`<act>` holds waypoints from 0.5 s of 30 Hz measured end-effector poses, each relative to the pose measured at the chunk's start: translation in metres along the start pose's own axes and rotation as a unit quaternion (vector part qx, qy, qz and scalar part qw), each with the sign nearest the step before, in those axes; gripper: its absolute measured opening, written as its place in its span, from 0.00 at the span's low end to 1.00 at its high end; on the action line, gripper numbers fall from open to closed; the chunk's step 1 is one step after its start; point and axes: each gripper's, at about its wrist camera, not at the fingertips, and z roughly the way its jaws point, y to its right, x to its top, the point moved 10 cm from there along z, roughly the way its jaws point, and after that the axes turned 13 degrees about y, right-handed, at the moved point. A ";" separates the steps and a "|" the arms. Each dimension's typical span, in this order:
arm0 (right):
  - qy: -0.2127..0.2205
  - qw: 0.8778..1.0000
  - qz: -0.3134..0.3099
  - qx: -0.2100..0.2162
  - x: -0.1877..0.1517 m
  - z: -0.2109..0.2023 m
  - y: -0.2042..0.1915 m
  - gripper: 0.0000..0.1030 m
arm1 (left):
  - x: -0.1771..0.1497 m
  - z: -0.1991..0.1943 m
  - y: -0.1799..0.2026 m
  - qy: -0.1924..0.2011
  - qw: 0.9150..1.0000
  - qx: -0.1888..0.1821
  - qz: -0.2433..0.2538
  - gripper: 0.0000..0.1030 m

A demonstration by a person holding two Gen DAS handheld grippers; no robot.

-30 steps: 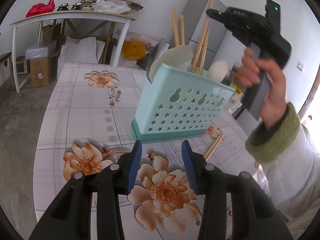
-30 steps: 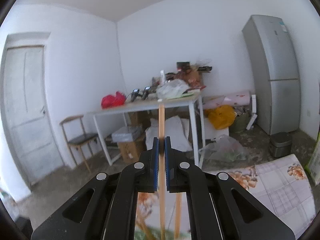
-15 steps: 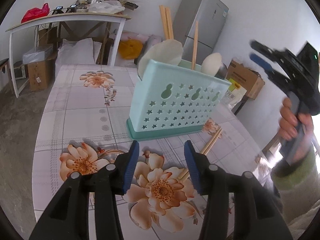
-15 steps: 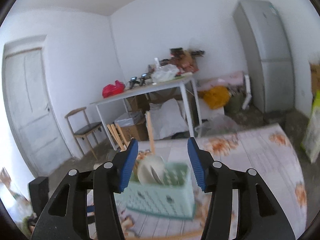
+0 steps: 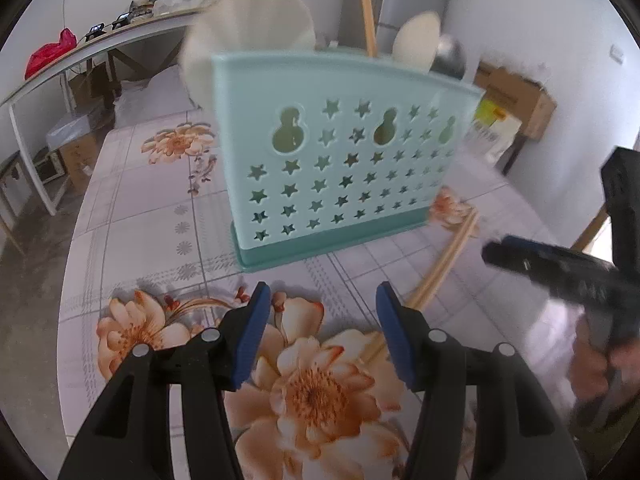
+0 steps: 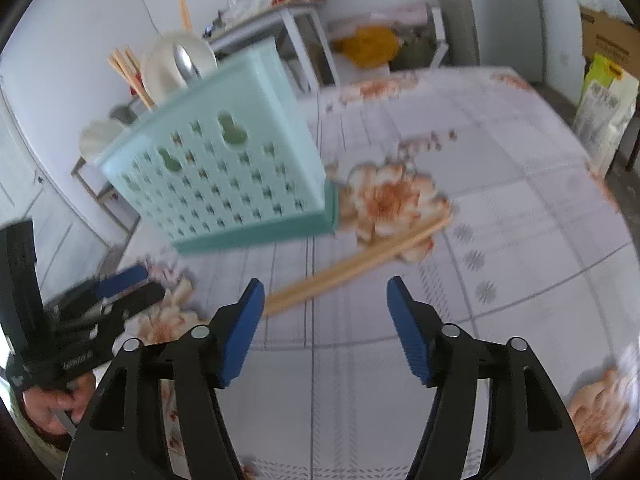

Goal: Organize utensils
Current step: 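Move both open tools back over the remaining chopsticks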

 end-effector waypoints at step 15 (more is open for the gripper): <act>0.010 0.997 0.027 0.068 -0.009 0.000 0.012 0.72 | -0.012 0.021 -0.005 -0.070 0.991 0.109 0.025 0.57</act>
